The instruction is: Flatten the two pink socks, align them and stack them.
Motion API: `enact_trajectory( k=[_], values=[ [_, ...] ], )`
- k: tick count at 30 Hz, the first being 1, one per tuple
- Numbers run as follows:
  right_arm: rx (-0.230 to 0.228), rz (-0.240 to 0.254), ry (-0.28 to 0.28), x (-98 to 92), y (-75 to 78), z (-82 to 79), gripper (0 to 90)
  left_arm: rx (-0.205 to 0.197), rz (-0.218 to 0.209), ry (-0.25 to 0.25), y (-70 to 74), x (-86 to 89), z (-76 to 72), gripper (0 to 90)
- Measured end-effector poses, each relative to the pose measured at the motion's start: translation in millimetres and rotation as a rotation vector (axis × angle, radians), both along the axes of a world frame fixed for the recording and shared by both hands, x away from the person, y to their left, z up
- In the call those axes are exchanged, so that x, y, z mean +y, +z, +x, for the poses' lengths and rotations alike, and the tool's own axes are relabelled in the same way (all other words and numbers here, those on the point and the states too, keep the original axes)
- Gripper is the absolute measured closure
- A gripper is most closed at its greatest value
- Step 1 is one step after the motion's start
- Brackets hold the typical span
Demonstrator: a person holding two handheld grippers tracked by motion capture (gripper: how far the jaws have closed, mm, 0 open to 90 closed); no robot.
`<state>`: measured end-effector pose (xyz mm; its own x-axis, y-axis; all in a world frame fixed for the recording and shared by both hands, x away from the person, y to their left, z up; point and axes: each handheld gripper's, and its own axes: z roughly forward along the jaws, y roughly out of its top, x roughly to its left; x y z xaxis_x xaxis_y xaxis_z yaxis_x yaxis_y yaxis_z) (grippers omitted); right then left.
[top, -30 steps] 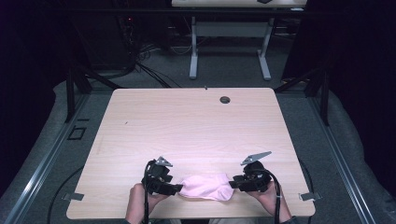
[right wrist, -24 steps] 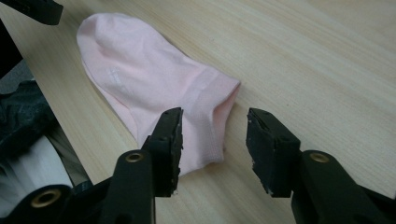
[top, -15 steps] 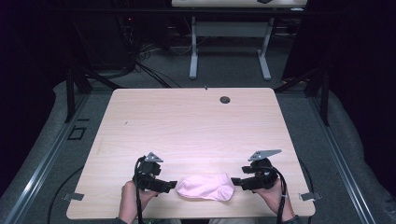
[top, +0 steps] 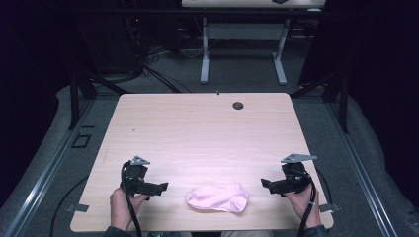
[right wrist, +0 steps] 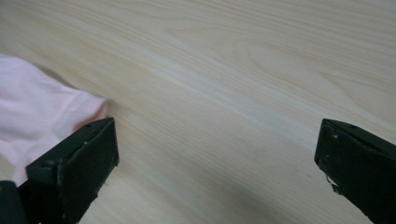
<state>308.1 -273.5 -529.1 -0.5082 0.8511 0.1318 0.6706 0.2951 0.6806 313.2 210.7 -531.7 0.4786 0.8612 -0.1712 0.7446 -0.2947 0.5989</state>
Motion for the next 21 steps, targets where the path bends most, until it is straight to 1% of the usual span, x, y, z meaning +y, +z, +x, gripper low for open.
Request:
enact_trajectory(
  k=[1,2,4,6,7,8,9,10,11,12,13,14,15,16,17,18,19,20,21],
  values=[
    [0.003,-0.001,-0.014,-4.0,-2.5,1.1,0.0,0.001,0.002,0.01,-1.0,4.3,0.8,0.2],
    [-0.004,-0.003,-0.028,-7.7,-5.8,2.3,0.0,-0.002,0.0,0.024,-2.5,8.8,1.4,0.2],
    [0.007,-0.017,-0.062,-14.9,-12.9,4.7,0.0,0.001,0.008,0.044,-5.7,15.1,2.7,0.2],
    [0.007,-0.016,-0.083,-21.0,-19.6,6.2,0.0,0.002,0.015,0.061,-10.3,21.2,4.8,0.2],
    [0.015,-0.023,-0.093,-24.0,-22.1,6.6,0.0,0.004,0.016,0.069,-12.3,23.1,5.5,0.2],
    [0.011,-0.025,-0.102,-25.9,-24.5,7.1,0.0,0.007,0.012,0.071,-15.1,25.4,6.6,0.2],
    [0.01,-0.019,-0.112,-28.0,-27.4,7.6,0.0,0.011,0.023,0.074,-18.5,27.5,7.8,0.2],
    [-0.001,-0.031,-0.128,-30.6,-30.6,8.0,0.0,0.01,0.036,0.079,-21.6,28.7,8.7,0.2],
    [-0.011,-0.05,-0.142,-32.0,-33.1,8.3,0.0,0.01,0.039,0.081,-24.0,30.1,9.4,0.2],
    [-0.009,-0.059,-0.147,-33.2,-34.7,8.7,0.0,0.013,0.034,0.087,-27.0,31.9,10.0,0.2],
    [-0.016,-0.06,-0.157,-35.0,-37.1,9.2,0.0,0.014,0.039,0.092,-29.7,33.4,10.4,0.2],
    [-0.014,-0.072,-0.159,-37.6,-38.6,9.9,0.0,0.012,0.034,0.099,-32.8,34.7,11.0,0.2],
    [-0.018,-0.072,-0.174,-39.1,-41.1,10.4,0.0,0.014,0.006,0.095,-35.7,37.3,12.2,0.2],
    [-0.022,-0.062,-0.186,-40.4,-44.0,11.3,0.0,0.012,-0.003,0.095,-39.3,39.2,13.6,0.1],
    [-0.015,-0.066,-0.197,-42.4,-47.4,12.8,0.0,0.011,0.0,0.098,-41.9,40.5,15.0,0.1],
    [-0.002,-0.068,-0.189,-44.2,-49.6,14.2,0.0,0.008,-0.011,0.096,-44.0,41.5,16.3,0.0],
    [0.002,-0.061,-0.194,-44.4,-52.6,15.3,0.0,-0.006,-0.016,0.095,-44.6,42.0,17.0,0.0],
    [-0.01,-0.073,-0.195,-44.4,-54.1,15.5,0.0,-0.015,-0.017,0.098,-44.9,42.0,17.9,0.0],
    [-0.017,-0.088,-0.195,-44.1,-54.6,15.3,0.0,-0.024,-0.008,0.097,-45.6,42.0,19.2,0.0]
  ],
)
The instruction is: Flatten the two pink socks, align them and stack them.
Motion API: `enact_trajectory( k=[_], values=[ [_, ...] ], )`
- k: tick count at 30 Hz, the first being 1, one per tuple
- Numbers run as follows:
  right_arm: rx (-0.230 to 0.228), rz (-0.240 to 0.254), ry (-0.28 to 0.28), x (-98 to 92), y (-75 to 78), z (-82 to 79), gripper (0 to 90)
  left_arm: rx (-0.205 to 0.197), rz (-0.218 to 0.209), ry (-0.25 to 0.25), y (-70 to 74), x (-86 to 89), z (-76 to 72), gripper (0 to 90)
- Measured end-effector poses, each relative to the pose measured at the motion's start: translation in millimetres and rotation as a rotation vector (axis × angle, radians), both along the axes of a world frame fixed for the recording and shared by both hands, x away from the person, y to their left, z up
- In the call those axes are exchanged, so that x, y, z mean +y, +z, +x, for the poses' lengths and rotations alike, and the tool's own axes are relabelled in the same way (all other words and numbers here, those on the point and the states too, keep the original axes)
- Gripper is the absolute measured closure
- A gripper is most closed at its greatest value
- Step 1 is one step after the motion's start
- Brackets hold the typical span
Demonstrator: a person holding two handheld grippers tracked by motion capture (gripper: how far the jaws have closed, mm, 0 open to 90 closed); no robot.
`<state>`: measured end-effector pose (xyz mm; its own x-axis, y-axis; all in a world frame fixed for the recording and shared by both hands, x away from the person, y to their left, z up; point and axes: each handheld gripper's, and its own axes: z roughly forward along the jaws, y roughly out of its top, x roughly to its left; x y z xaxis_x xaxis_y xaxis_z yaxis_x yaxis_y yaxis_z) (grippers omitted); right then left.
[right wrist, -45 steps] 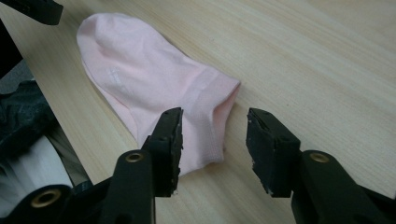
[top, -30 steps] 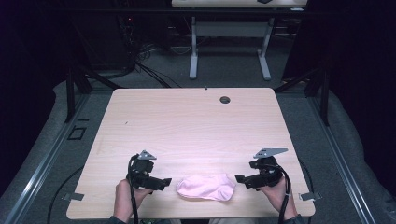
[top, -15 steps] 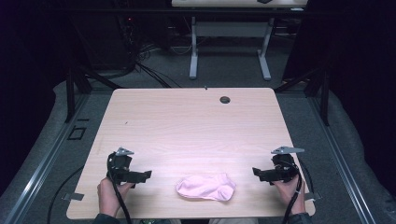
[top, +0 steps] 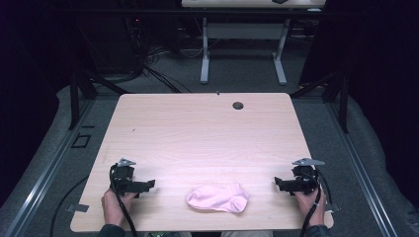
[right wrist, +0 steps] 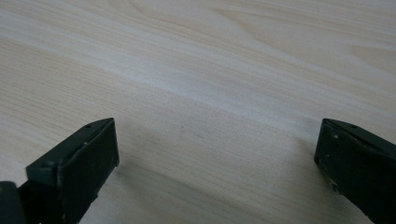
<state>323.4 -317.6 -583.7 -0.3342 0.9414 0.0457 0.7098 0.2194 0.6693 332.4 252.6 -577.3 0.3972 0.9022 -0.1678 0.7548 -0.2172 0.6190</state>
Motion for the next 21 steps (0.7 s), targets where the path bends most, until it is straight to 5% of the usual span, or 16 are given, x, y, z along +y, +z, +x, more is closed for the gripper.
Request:
enact_trajectory(
  k=[8,10,21],
  values=[
    [-0.06,-0.022,-0.007,-0.1,-5.6,-0.3,0.0,-0.098,0.133,0.064,-9.7,-6.2,11.9,0.1],
    [-0.063,-0.022,-0.008,-0.1,-5.8,-0.1,0.0,-0.164,0.114,0.078,-15.3,-6.9,8.6,0.0],
    [-0.063,-0.019,-0.013,0.4,-5.9,-0.1,0.0,-0.167,0.109,0.057,-15.5,-6.1,3.8,0.0]
  ],
)
